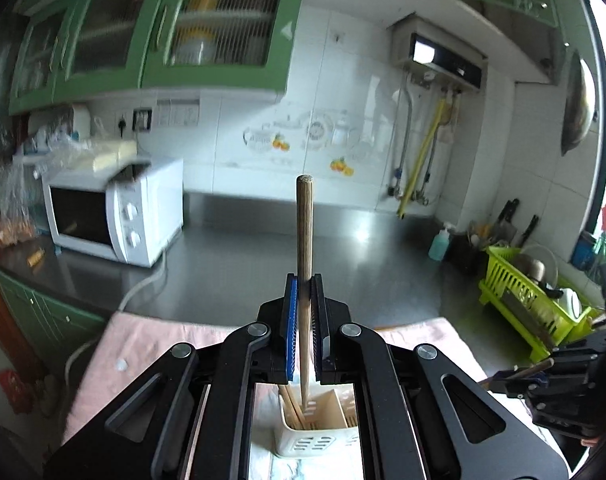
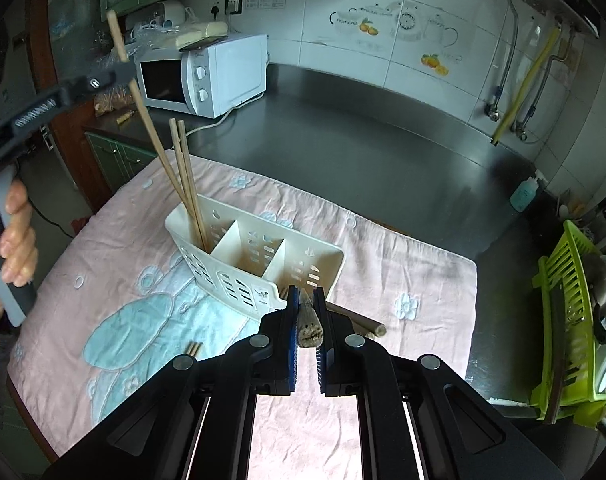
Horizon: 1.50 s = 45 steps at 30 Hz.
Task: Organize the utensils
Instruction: 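Lower the left tool's chopstick into the holder while the right tool lowers its own, then open both tools to release the chopsticks into the holder, then move both tools back down to the remaining chopsticks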
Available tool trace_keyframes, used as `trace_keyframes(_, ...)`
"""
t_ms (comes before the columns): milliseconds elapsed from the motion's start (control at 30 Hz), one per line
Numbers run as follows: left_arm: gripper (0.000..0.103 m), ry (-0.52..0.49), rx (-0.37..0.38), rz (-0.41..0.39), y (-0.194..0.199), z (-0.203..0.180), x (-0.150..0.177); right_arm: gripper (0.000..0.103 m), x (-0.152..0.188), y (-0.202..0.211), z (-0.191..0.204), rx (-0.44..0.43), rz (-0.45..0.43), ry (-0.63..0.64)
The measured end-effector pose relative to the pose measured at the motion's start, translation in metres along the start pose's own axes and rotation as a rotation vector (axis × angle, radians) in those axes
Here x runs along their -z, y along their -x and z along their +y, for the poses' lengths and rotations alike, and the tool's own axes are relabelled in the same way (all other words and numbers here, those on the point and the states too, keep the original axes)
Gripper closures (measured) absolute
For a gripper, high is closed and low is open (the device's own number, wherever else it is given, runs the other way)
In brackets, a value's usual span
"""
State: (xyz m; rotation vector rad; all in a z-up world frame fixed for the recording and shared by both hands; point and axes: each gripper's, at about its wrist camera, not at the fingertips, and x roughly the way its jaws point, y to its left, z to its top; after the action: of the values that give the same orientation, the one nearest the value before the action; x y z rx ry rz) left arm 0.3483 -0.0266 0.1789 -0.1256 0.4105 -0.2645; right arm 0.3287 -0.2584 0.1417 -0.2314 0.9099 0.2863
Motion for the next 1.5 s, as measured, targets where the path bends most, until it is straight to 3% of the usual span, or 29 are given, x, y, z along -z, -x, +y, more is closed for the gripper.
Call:
trace_keyframes(167,0.097,0.021,0.011,0.076,-0.021,0.007,0.012,0.096,0.001,-0.004,-0.003,-0.008,-0.010,-0.021)
trace_keyframes(433,0.092,0.008,0.011,0.098,-0.012,0.006,0.019,0.090,0.005,0.018,-0.003,-0.015,-0.078,-0.045)
trace_keyframes(567,0.077,-0.003,0.002,0.095,0.012,0.004,0.026,0.084,0.019,0.038,0.005,-0.022,-0.120,-0.054)
trace_keyframes(633,0.067,-0.014,-0.006,0.091,0.027,0.002,0.031,0.082,0.033,0.045,0.012,-0.036,-0.134,-0.064)
trace_keyframes(867,0.046,-0.046,-0.048,0.088,0.089,0.004,0.070,0.080,0.106,0.053,0.056,-0.093,-0.147,-0.074)
trace_keyframes(1100,0.024,-0.075,-0.084,0.123,0.136,0.006,0.128,0.080,0.182,0.033,0.101,-0.120,-0.091,-0.089)
trace_keyframes(1267,0.020,-0.063,-0.102,0.166,0.154,0.011,0.167,0.080,0.224,0.008,0.122,-0.118,-0.039,-0.135)
trace_keyframes(1500,0.020,-0.034,-0.133,0.215,0.165,0.023,0.210,0.080,0.255,-0.022,0.140,-0.167,0.015,-0.218)
